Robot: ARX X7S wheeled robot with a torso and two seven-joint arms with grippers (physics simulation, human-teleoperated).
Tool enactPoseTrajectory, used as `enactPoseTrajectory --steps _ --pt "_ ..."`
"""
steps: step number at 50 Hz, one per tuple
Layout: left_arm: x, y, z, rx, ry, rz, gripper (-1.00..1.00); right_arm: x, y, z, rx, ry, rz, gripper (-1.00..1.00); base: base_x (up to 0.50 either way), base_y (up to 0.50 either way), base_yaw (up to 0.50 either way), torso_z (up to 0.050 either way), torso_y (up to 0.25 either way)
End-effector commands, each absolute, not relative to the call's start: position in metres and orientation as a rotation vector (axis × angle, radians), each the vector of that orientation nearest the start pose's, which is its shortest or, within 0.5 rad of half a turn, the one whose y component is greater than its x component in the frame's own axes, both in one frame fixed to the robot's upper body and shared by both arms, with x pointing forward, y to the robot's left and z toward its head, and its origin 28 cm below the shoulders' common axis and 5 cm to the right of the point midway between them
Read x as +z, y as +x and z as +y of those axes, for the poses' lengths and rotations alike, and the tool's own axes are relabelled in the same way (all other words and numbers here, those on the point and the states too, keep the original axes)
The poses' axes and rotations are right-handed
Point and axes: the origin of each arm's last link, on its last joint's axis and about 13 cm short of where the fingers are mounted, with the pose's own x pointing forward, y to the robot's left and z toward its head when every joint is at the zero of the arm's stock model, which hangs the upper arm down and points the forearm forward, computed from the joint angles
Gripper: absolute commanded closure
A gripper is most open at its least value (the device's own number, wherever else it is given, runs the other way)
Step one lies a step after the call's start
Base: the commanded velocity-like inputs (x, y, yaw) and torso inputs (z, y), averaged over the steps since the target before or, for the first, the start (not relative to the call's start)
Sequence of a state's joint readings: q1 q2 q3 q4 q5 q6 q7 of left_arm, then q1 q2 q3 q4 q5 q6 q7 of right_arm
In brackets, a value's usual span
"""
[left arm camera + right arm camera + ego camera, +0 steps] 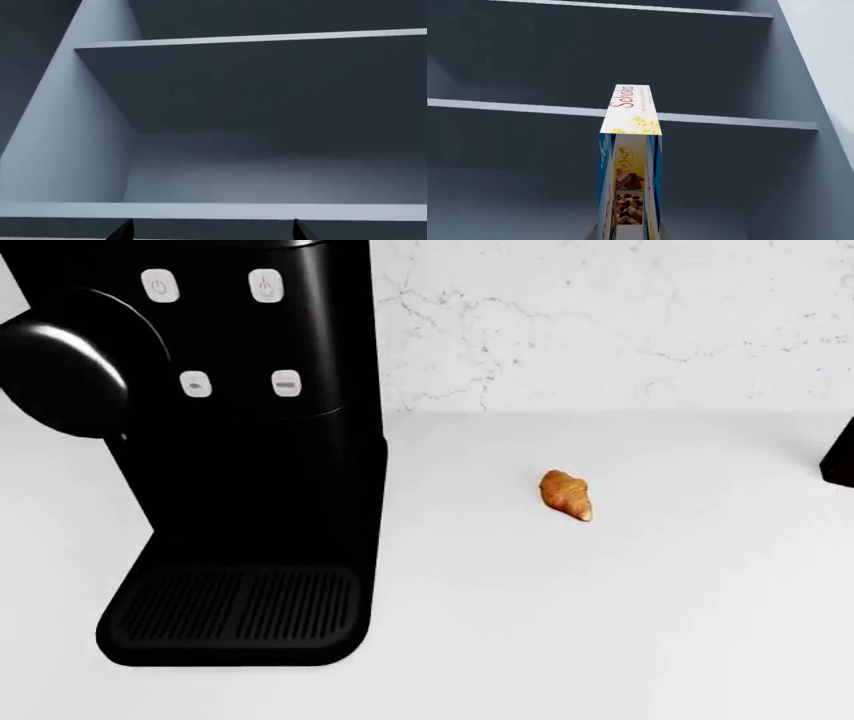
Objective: Pick the jello cup and cereal from the counter and place them in the cabinets closest to them.
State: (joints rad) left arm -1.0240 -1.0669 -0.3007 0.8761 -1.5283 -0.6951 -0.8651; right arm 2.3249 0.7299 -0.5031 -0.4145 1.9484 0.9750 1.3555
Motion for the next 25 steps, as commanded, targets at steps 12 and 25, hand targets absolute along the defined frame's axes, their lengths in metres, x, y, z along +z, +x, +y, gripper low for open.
enactPoseTrajectory --steps 12,25 --pt "0.367 0.13 0.285 0.063 0.008 -0.887 -1.0 0.528 0.123 -0.098 -0.021 -0.029 -0.842 1.0 0.03 0.0 0.0 0.0 0.0" --pt "0.368 0.13 0.284 0.059 0.006 -0.888 -1.0 0.524 0.167 -0.101 -0.072 0.003 -0.695 1.0 0.04 0.0 0.0 0.0 0.0"
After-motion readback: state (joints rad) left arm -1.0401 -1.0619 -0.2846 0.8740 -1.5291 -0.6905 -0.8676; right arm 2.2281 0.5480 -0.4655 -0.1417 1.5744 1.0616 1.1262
